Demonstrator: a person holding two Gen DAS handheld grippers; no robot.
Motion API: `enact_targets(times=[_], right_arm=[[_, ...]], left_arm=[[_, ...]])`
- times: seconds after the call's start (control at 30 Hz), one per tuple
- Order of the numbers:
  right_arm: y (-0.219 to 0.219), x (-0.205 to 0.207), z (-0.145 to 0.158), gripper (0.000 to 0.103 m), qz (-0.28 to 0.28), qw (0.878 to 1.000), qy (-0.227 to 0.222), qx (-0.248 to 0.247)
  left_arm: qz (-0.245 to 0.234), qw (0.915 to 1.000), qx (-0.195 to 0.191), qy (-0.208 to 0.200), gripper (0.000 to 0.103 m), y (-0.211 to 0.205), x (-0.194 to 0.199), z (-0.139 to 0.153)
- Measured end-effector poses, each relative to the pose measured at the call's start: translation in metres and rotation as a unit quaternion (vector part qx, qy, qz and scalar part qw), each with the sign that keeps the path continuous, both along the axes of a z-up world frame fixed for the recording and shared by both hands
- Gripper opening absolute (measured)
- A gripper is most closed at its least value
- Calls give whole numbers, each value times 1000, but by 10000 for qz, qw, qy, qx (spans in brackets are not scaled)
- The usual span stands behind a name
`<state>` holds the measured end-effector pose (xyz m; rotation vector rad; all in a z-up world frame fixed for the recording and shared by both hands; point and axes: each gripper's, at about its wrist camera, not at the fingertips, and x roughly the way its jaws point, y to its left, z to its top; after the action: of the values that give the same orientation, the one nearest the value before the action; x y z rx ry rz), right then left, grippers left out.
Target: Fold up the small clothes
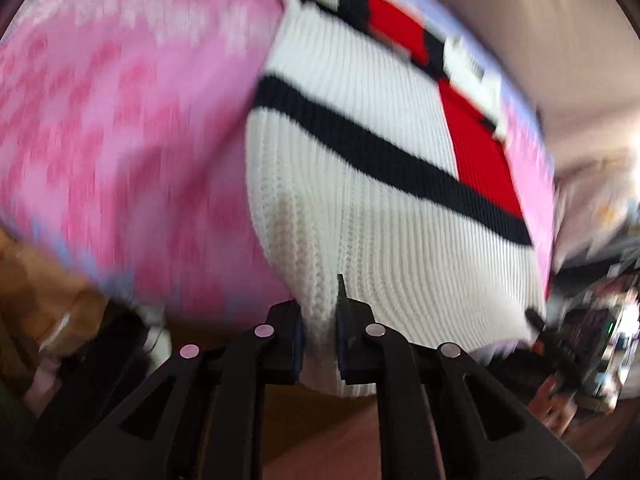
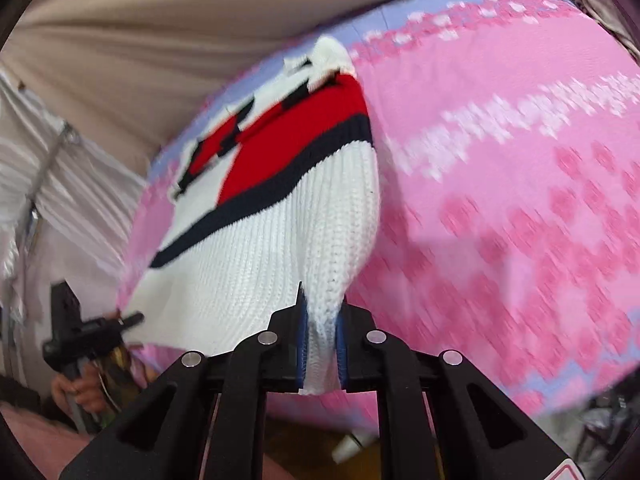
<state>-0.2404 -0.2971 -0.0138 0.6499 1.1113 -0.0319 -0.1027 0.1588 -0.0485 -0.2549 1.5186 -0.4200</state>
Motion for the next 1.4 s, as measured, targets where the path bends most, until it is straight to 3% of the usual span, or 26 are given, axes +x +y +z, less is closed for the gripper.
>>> enact_targets(times=[0.1, 0.17, 0.2, 0.3, 0.43, 0.57, 0.7, 0.8, 1.1, 1.4], right_arm=[[9, -42, -19, 10, 516, 9951, 843, 97], [16, -62, -23, 10, 723, 9909, 1095, 299], [15, -66, -15, 10, 703, 9915, 1007, 431], [-6, -41, 25, 10, 259, 9970, 56, 727], [-43, 18, 53, 10, -299, 9867, -1257, 985], [-73, 86, 31, 10, -892, 9740, -1742, 1140], [-90, 134, 0, 10, -1364, 9635, -1717, 1538], [-94, 165, -10, 10, -1527, 9635, -1650, 1453], [-114, 213, -44, 10, -2137, 9541, -1412, 1553], [-125, 242, -66, 10, -2418, 9518, -1169, 1480]], left_arm=[[-179, 9977, 80, 645, 11, 10, -35, -12], [-80, 9991, -31, 425, 11, 17, -36, 12], [61, 9998, -167, 96, 11, 20, -27, 32], [404, 9949, -595, -708, 11, 10, 15, 75], [654, 9807, -857, -1629, 11, -11, 84, 94], [883, 9762, -730, -1843, 11, -34, 137, 77], [1246, 9740, -504, -1824, 11, -55, 188, 50], [1415, 9747, -385, -1687, 11, -66, 213, 33], [1862, 9682, -60, -1668, 11, -85, 263, 4], [1951, 9692, 267, -1480, 11, -101, 293, -23]])
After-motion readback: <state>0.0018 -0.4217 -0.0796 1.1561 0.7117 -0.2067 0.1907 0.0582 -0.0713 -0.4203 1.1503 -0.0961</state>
